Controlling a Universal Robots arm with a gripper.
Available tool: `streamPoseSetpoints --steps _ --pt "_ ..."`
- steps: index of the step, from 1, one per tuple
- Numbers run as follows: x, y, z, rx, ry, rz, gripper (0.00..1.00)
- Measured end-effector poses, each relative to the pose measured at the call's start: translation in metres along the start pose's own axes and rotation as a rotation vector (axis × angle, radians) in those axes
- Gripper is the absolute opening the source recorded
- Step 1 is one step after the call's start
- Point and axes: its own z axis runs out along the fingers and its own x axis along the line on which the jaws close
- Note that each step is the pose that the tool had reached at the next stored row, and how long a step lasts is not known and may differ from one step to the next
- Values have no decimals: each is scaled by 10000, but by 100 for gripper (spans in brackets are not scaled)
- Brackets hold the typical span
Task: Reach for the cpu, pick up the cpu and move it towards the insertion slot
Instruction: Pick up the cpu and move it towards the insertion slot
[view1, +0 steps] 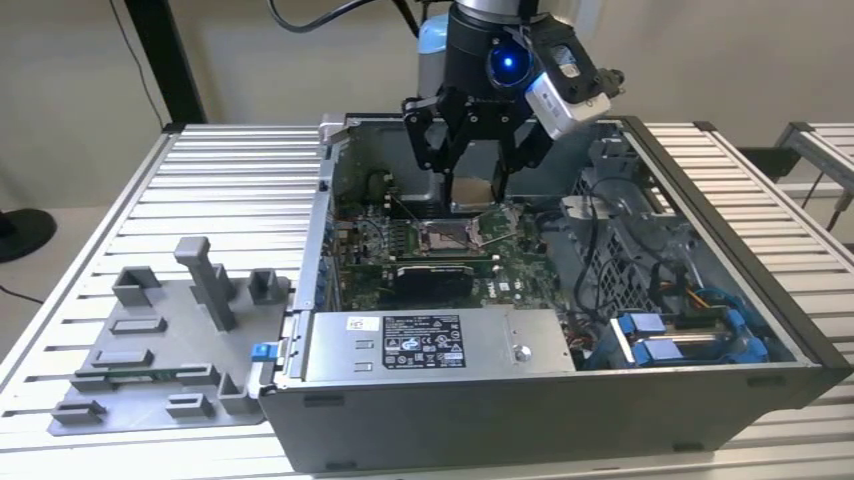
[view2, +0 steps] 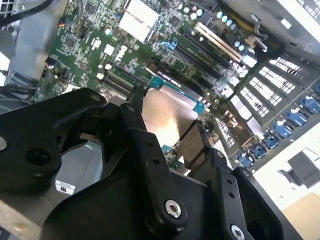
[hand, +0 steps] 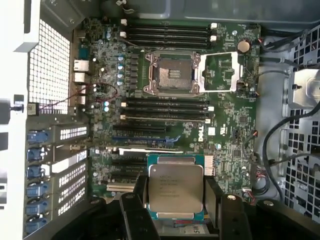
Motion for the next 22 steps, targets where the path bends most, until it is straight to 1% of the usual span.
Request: streamPoseSetpoints --steps 4,9,14,22 --pt "-2 137 12 0 0 1 0" --pt "-4 330 33 -1 0 0 0" --pt "-7 509 52 0 1 0 0" --pt "-13 861 107 -3 0 0 0"
